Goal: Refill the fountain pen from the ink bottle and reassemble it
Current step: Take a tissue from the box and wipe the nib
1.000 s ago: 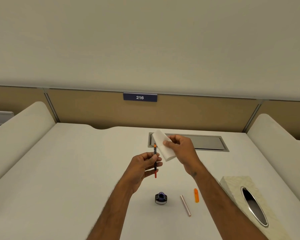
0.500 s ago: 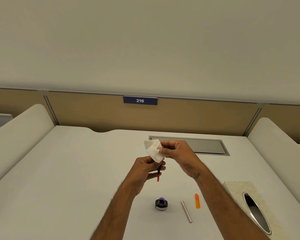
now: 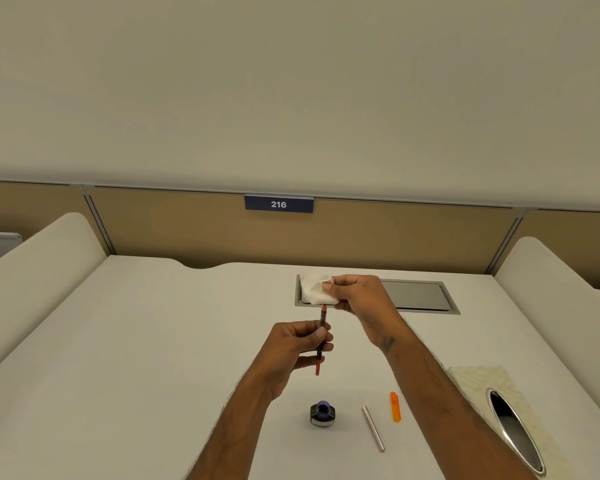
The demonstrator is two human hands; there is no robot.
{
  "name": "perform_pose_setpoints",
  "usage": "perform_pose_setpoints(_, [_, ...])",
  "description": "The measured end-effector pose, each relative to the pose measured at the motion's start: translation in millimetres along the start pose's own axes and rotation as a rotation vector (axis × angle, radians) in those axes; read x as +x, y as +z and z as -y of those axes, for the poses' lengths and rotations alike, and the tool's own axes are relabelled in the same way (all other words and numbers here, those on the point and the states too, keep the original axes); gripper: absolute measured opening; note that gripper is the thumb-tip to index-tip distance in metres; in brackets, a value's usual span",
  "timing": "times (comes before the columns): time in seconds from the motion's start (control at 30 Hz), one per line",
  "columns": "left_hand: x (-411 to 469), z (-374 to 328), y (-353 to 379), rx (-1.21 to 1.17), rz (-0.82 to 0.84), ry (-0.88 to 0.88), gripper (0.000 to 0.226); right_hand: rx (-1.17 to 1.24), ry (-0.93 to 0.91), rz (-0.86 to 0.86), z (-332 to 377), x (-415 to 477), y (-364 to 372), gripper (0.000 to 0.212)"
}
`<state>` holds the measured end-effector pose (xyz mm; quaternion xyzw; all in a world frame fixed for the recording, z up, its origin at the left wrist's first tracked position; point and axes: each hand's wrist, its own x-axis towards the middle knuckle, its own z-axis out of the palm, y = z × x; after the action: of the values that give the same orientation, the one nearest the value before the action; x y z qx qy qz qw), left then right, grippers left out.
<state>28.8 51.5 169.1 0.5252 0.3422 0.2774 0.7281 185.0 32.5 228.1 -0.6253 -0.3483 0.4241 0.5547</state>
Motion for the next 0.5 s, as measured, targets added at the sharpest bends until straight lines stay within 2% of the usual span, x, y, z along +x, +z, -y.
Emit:
perform_pose_setpoints(0.07, [-1, 3, 0, -0.007, -0.003, -0.008, 0.019, -0.028, -0.023, -0.102, 1, 6, -8, 0.013])
perform_pose_setpoints(0.17, [-1, 4, -1, -0.024, -0.003, -0.003, 0.019, -0.211, -0.083, -0.257, -3, 9, -17, 0.014])
perform_pose_setpoints(0.23, [0, 2, 0, -0.027, -0.002, 0.002, 0.019, -0.322, -0.118, -0.275, -8, 6, -17, 0.009])
perform_pose_setpoints(0.37, [3, 0, 1, -0.027, -0.005, 0.017, 0.020, -0.346, -0.122, -0.116, -13, -6, -11, 0.005])
perform_pose_setpoints(0.5, [3, 0, 0, -0.027, -0.026, 0.017, 0.019, -0.087, -0.062, 0.121, -7, -18, -9, 0.018])
